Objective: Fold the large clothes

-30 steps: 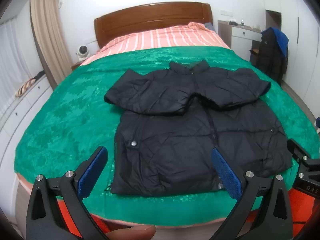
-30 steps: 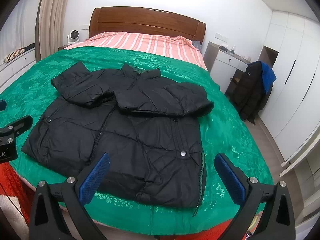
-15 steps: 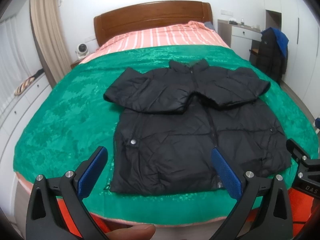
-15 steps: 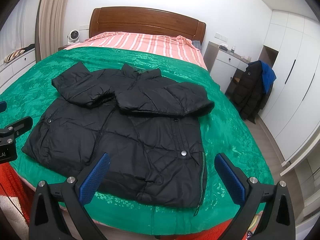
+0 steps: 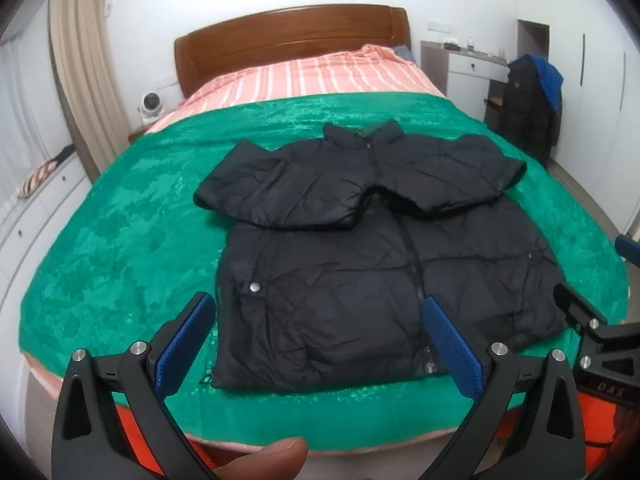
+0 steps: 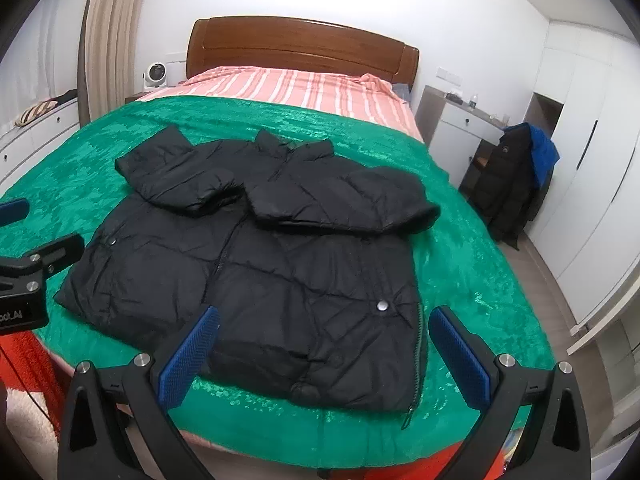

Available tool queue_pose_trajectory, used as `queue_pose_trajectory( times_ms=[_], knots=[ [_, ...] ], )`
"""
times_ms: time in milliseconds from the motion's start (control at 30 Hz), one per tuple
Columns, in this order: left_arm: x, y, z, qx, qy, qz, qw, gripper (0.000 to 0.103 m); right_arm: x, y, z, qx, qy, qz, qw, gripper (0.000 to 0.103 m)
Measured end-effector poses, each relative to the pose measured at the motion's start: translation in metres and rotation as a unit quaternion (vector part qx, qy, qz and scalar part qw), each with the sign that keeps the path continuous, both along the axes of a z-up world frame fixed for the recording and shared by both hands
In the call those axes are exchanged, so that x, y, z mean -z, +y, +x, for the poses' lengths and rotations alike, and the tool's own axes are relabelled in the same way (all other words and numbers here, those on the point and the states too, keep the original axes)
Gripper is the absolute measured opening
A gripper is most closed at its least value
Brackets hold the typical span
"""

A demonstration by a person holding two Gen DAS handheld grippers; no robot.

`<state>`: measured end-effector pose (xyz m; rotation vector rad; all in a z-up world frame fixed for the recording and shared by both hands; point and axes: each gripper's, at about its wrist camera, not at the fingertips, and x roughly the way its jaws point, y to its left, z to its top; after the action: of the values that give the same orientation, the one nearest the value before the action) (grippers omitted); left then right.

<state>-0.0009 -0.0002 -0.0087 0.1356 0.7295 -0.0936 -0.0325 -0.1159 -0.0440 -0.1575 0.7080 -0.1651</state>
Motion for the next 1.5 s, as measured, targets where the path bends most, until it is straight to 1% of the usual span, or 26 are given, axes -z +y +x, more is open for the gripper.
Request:
queue_pose_trajectory(
  times_ms=[67, 167, 467, 767, 1500],
  knots=[
    [0.0000, -0.0028, -0.0011, 0.000, -0.004, 0.007, 1.0000, 0.103, 0.0022, 0.0006, 0.0003, -0.003, 0.004, 0.004, 1.000, 0.103],
    [-0.0006, -0.0040, -0.0031, 0.000, -0.006, 0.008, 0.9999, 0.103, 0.0017, 0.0001, 0.0002, -0.004, 0.003, 0.008, 1.000, 0.103],
    [-0.0023, 0.0023, -0.0009, -0.003, -0.002, -0.005, 1.0000, 0.103, 0.0001, -0.0011, -0.0006, -0.005, -0.001, 0.019, 1.000, 0.103],
    [-0.0036, 0.0043, -0.0011, 0.000, 0.000, -0.010, 0.9999, 0.103, -0.0027, 0.0004, -0.0025, -0.006, -0.008, 0.024, 1.000, 0.103],
    [-0.0013, 0.0009, -0.0008, 0.005, 0.009, -0.012, 0.9999, 0.103, -0.0025, 0.0007, -0.0029, -0.010, -0.008, 0.029, 0.999, 0.103]
  ],
)
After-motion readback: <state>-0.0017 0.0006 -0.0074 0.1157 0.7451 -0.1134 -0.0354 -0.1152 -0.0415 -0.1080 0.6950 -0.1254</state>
